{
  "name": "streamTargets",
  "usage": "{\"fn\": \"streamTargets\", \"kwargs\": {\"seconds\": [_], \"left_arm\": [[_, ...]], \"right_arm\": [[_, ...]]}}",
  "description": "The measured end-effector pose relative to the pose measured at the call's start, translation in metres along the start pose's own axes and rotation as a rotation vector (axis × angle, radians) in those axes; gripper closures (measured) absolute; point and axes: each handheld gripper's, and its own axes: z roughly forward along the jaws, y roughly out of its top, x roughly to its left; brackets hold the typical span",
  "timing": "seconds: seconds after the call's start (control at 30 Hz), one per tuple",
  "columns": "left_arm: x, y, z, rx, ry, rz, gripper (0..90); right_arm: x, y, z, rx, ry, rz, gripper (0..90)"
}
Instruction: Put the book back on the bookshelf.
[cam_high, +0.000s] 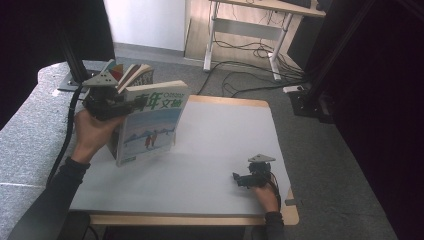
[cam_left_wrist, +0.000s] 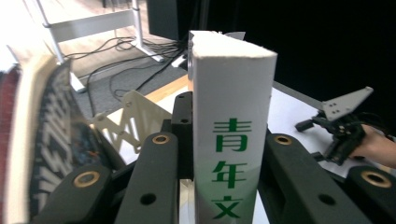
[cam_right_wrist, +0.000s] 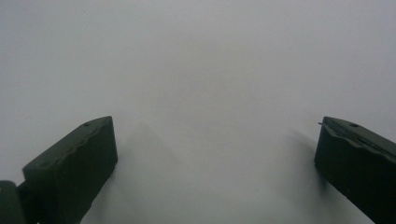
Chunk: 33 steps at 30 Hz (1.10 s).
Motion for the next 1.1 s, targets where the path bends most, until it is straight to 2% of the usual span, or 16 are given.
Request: {"fn": "streamTargets", "kwargs": {"seconds": [0.27,0.47,0.77,0.97,1.1], "left_arm": [[0.011,0.004,0.006,0.011,0.057,-0.031,74.2],[0.019,0.007,0.02,0.023,0.099,-0.051,74.1],[0.026,0.01,0.042,0.005,0.137,-0.072,74.1],[0.025,0.012,0.057,-0.001,0.147,-0.066,74.1],[0.023,0.015,0.073,-0.014,0.15,-0.05,74.1]], "right_arm": [[0.0,0.0,0.0,0.0,0.0,0.0,0.0],[0.0,0.0,0.0,0.0,0.0,0.0,0.0],[0.0,0.0,0.0,0.0,0.0,0.0,0.0],[0.0,0.0,0.0,0.0,0.001,0.001,0.0],[0.0,0.0,0.0,0.0,0.001,0.001,0.0]]}}
